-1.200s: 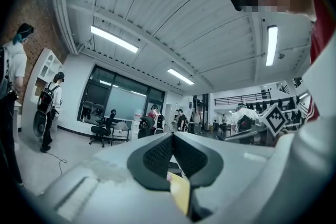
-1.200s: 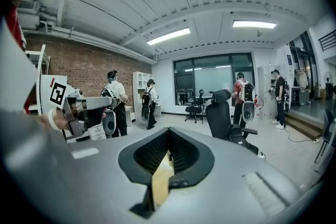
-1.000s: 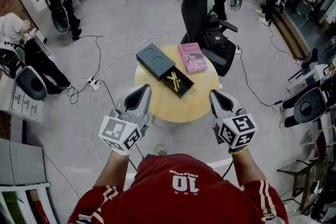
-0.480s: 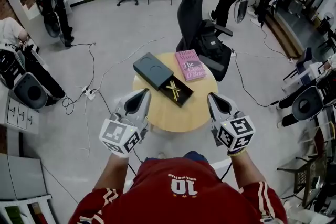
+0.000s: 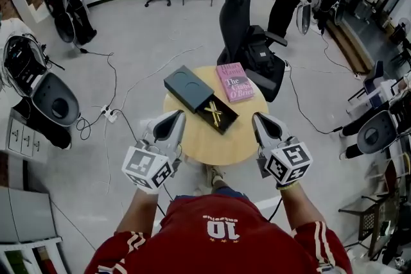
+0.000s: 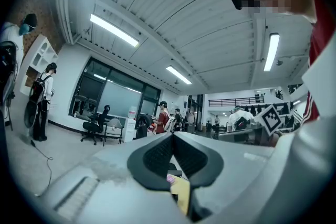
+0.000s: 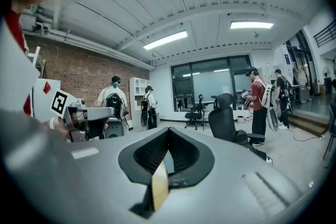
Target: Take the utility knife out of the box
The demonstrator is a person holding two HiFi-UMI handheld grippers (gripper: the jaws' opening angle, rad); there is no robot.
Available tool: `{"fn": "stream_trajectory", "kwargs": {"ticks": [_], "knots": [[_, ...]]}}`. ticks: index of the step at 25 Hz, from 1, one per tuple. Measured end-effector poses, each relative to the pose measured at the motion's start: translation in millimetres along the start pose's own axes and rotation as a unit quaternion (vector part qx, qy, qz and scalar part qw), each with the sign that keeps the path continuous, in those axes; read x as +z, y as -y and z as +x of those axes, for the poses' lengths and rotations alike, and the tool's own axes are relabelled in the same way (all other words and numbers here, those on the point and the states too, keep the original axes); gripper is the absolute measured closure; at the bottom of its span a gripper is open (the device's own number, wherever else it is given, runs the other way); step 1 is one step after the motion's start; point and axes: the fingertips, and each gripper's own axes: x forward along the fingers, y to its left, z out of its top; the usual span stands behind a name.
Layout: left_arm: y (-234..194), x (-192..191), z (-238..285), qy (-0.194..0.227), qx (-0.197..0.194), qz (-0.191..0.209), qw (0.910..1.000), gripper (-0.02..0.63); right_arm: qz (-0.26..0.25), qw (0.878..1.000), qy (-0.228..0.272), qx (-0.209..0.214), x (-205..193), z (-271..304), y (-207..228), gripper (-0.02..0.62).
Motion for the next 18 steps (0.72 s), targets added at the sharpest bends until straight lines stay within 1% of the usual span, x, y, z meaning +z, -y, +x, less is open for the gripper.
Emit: {"fn": "stream_trajectory", "kwargs": {"ticks": [3, 6, 8, 9, 10, 12, 18], "knots": [[-2.7, 4.5, 4.8, 0.001, 0.004, 0.005, 1.0, 0.603, -0.006, 0.999, 0.03, 0.012, 12.8, 8.6, 2.0, 0.595], [-7.3, 10.2, 8.6, 0.003, 0.009, 0.014, 0.9999, 0.602, -0.029, 0.998, 0.042, 0.027, 19.3, 18.2, -0.3, 0.595], [-9.0, 12.3, 12.4, 0.002, 0.011, 0.017, 0.9998, 0.602, -0.043, 0.998, 0.04, 0.038, 19.6, 24.8, -1.4, 0.587], [-9.1, 12.8, 14.7, 0.001, 0.01, 0.018, 0.9998, 0.603, -0.047, 0.997, 0.038, 0.043, 19.2, 27.8, -1.4, 0.568], [-8.9, 13.0, 16.9, 0.0, 0.009, 0.02, 0.9998, 0.602, -0.048, 0.997, 0.036, 0.048, 18.5, 30.5, -1.2, 0.563], [-8.2, 12.9, 21.4, -0.003, 0.007, 0.022, 0.9997, 0.602, -0.048, 0.997, 0.033, 0.057, 15.4, 35.8, 0.0, 0.558], [-9.2, 10.0, 39.5, -0.003, 0.001, 0.014, 0.9999, 0.601, -0.042, 0.995, 0.015, 0.093, -1.4, 55.5, 5.2, 0.504]]}}
